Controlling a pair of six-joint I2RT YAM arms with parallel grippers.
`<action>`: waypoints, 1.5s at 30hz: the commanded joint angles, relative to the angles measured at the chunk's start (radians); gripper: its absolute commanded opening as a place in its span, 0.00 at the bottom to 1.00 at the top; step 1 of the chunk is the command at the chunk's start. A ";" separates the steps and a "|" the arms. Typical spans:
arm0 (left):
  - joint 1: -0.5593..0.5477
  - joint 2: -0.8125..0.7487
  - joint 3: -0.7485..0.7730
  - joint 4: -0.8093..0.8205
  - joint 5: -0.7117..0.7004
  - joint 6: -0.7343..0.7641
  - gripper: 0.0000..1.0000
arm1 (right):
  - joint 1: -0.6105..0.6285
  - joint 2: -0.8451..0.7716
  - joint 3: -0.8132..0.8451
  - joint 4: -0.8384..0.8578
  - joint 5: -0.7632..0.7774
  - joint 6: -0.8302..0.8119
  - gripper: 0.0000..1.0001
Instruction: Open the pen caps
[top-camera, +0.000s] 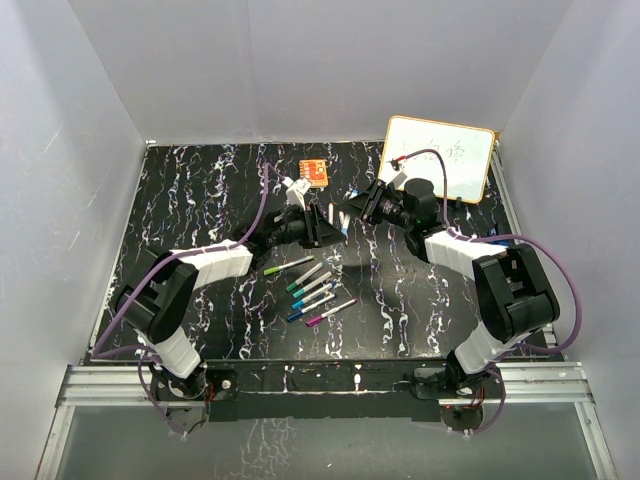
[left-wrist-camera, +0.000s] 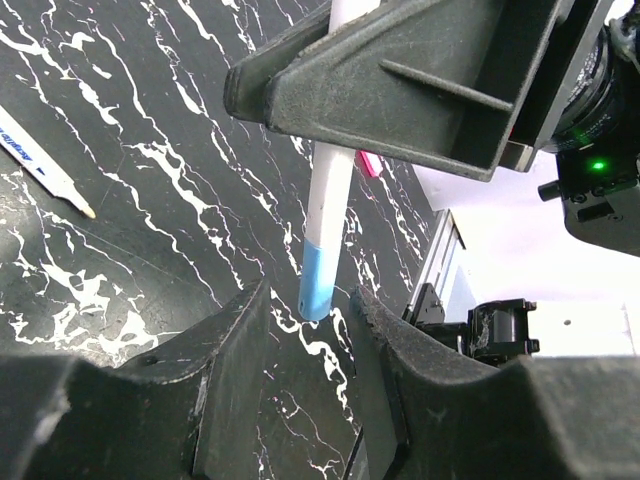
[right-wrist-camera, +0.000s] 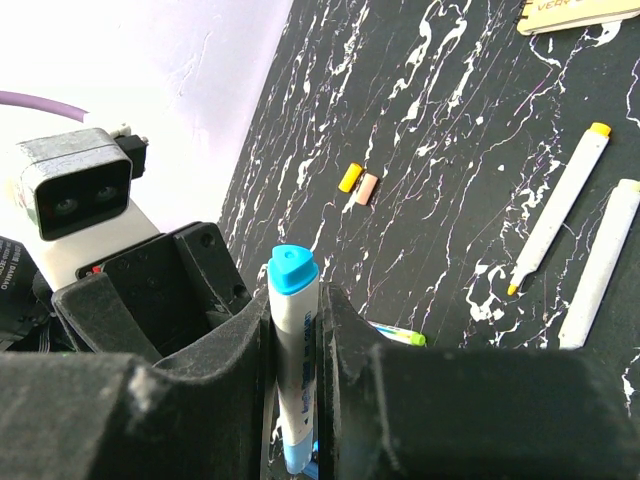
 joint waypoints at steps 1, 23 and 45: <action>-0.003 -0.016 -0.001 0.080 0.040 0.002 0.36 | -0.001 -0.031 0.017 0.060 0.007 0.005 0.00; -0.019 0.051 0.003 0.173 0.024 -0.054 0.33 | -0.001 -0.051 -0.002 0.084 -0.002 0.036 0.00; -0.022 0.061 -0.002 0.202 0.023 -0.087 0.00 | -0.002 -0.052 -0.004 0.071 0.035 0.030 0.00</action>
